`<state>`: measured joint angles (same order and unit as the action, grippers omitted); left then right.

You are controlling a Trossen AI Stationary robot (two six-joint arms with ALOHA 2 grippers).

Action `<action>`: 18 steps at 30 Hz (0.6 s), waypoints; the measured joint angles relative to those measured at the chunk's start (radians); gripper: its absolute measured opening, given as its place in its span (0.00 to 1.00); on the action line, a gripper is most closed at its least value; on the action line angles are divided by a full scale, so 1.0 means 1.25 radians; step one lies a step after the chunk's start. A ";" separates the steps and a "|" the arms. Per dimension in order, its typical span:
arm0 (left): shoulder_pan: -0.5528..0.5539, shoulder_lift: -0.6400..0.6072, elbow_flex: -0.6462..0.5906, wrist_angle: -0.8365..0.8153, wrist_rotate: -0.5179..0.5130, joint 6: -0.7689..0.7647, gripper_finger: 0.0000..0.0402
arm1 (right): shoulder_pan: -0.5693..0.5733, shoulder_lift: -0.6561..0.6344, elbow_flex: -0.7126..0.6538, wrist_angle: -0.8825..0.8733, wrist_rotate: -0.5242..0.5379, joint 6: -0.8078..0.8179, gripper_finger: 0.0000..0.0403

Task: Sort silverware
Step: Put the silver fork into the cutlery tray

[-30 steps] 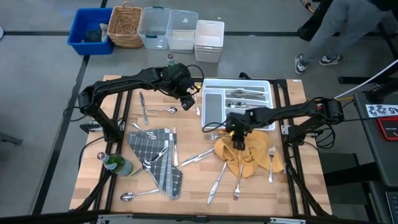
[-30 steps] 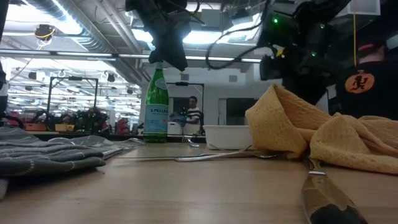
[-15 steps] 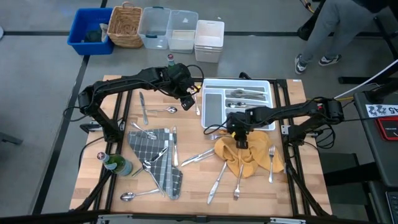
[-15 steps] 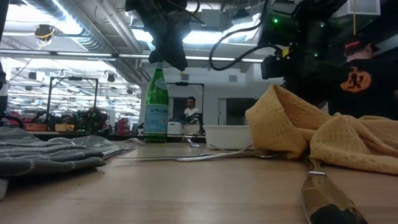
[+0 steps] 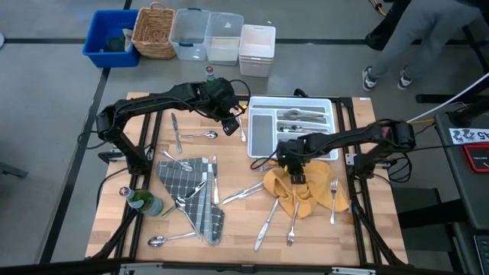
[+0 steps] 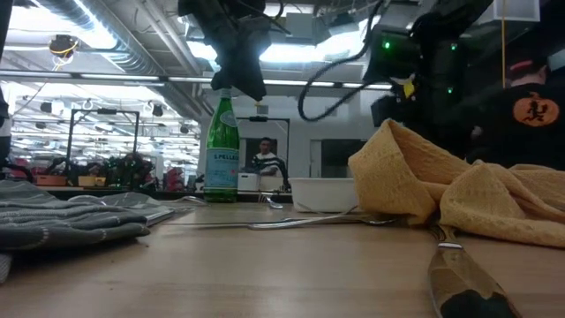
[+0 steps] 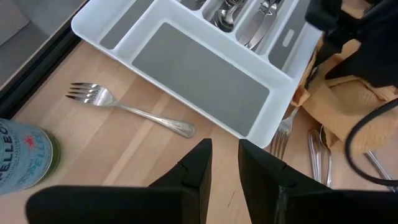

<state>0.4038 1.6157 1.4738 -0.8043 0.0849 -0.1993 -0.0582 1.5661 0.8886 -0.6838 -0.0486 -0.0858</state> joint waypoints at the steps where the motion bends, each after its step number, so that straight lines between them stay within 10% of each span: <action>1: 0.000 0.000 0.000 0.000 0.000 0.000 0.17 | 0.000 0.009 0.000 0.001 0.010 -0.001 0.38; 18: 0.000 0.000 0.000 0.000 0.000 -0.001 0.17 | -0.001 0.051 0.001 -0.006 0.004 0.000 0.19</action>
<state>0.4038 1.6157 1.4738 -0.8043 0.0847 -0.2007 -0.0597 1.6295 0.8902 -0.6911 -0.0436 -0.0854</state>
